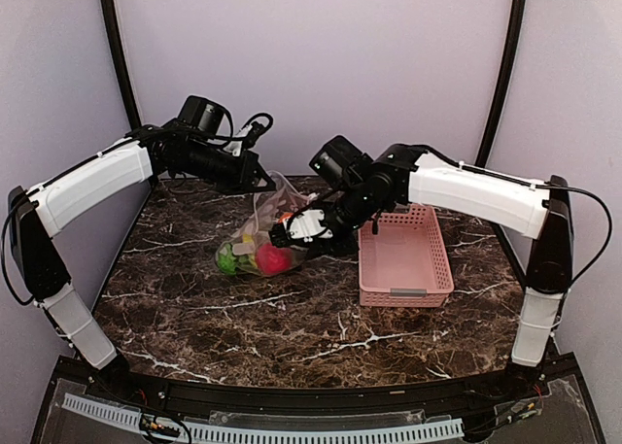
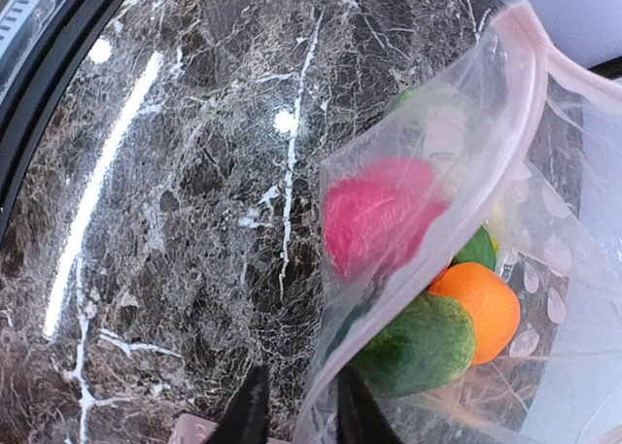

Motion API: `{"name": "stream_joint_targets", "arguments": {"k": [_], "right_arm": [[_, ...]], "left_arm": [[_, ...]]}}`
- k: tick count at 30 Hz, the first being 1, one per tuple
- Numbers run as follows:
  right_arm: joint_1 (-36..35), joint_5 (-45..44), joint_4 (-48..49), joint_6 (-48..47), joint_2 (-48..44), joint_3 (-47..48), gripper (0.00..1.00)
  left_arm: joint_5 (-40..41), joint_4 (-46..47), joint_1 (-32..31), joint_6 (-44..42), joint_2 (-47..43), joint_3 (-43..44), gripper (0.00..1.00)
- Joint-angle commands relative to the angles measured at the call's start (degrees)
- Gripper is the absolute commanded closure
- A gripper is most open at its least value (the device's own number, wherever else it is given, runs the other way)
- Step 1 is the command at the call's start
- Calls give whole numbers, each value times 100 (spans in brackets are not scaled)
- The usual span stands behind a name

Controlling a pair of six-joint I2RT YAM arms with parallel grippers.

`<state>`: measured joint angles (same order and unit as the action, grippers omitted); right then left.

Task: Place the food in the zip-top bag and seal the zipper
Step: Adjust the zipper food storage bag.

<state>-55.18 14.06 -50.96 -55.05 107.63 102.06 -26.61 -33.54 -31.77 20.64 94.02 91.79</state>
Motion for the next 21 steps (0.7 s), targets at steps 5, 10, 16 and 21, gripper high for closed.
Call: {"name": "stream_joint_targets", "arguments": {"k": [5,10,16,21], "right_arm": [[-131,-874,710,-294,-62,541,100],[-125,-1382,1605,-26,354,1737,100],[-187,-1822,1757,-154,571,1414,100],[-216,-1298,1490,62,263,1033,100]], "left_arm": [[21,-113,-14,-98,-345,-89,99],[98,-234,-14,-190,-332,58,99],[331,-350,-13,-303,-504,91,99],[797,-353,-5,-425,-677,118,99]]}}
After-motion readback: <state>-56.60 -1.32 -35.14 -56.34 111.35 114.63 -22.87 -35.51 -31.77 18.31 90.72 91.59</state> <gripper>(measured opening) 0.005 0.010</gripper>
